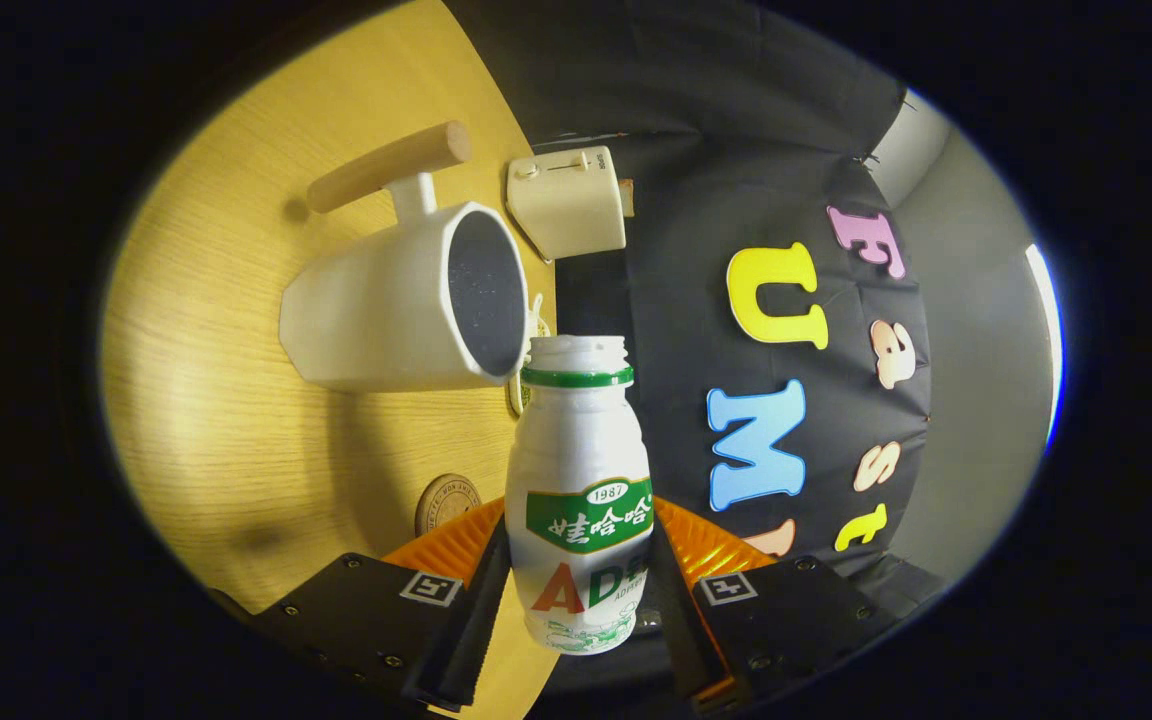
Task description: Take the bottle from table, then pour the juice into the cup, finally place the bottle on the coaster
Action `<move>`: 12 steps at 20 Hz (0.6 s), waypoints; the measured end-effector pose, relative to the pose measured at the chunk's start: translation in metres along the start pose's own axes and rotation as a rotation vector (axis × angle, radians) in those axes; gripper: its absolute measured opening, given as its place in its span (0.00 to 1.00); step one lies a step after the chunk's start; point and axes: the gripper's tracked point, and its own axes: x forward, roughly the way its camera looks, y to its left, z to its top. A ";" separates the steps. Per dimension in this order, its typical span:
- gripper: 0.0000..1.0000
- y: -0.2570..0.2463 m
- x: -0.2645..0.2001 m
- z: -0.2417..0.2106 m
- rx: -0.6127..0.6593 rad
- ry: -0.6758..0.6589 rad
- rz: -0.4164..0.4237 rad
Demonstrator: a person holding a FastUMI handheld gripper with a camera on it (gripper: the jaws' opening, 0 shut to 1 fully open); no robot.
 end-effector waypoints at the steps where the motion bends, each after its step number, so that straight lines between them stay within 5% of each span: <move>1: 0.71 -0.001 -0.002 0.000 -0.013 0.001 -0.004; 12: 0.71 -0.017 0.002 -0.003 -0.131 0.011 -0.032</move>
